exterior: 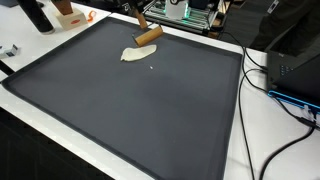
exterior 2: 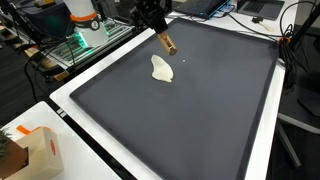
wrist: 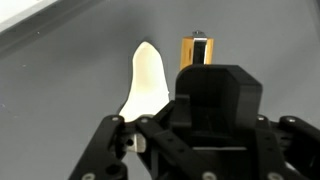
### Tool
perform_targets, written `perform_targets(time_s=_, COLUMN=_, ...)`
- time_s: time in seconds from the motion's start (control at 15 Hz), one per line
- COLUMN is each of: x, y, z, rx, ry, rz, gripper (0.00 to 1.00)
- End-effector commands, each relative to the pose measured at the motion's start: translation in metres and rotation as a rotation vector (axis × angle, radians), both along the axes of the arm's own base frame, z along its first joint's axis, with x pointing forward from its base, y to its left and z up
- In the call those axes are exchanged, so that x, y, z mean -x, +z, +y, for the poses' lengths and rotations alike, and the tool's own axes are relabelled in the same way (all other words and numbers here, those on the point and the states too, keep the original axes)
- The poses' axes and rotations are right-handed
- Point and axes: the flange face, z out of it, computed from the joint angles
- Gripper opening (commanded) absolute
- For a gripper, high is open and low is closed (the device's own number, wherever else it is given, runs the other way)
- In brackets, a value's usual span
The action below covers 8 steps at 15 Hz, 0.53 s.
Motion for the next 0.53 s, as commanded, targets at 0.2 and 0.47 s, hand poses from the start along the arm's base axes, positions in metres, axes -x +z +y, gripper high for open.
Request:
perform_targets(time_s=0.2, x=0.001, y=0.037, z=0.010, rx=0.145, ry=-0.174, rz=0.123, gripper=0.21)
perform_targets(time_s=0.47, x=-0.004, y=0.050, z=0.020, rx=0.283, ry=-0.305, rz=0.169, gripper=0.21)
